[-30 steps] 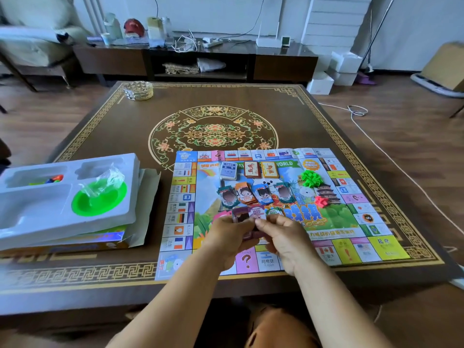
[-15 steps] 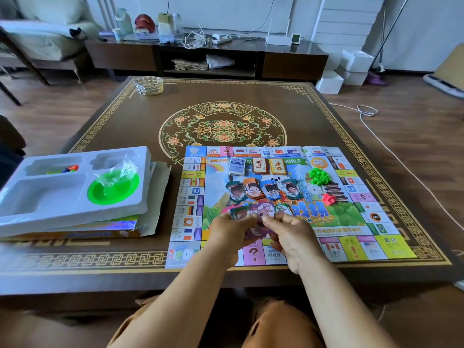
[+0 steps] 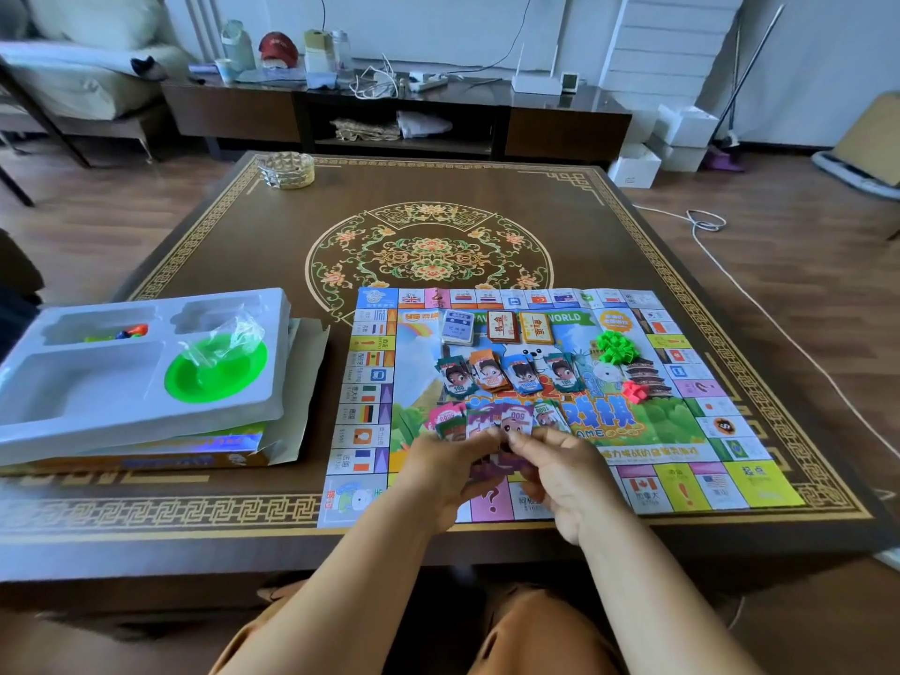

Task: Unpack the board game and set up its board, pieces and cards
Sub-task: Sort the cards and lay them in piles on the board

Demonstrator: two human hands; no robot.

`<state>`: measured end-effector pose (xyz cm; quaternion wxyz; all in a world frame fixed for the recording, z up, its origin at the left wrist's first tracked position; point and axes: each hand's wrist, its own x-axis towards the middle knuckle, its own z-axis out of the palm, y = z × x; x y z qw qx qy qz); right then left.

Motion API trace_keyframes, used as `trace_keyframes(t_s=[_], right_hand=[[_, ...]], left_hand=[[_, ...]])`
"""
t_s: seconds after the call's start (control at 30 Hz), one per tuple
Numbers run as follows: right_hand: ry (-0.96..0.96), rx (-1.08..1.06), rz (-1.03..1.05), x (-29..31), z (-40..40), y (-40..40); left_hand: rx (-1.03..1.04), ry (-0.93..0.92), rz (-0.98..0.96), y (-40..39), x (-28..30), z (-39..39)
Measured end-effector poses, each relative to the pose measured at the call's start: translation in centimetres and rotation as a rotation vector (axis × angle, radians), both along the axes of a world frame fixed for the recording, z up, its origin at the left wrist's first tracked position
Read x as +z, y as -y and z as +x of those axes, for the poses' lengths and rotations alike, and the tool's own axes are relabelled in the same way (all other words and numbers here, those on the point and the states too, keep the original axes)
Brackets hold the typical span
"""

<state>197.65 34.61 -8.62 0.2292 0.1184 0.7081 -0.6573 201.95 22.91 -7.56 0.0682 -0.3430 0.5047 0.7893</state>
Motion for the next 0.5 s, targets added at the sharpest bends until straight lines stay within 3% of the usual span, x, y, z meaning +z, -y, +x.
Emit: trace_keyframes(t_s=[0.5], right_hand=[[0.027,-0.024,0.031,-1.2,0.1,-0.4]], left_hand=[[0.023,-0.022,-0.063,0.1,-0.6,0.4]])
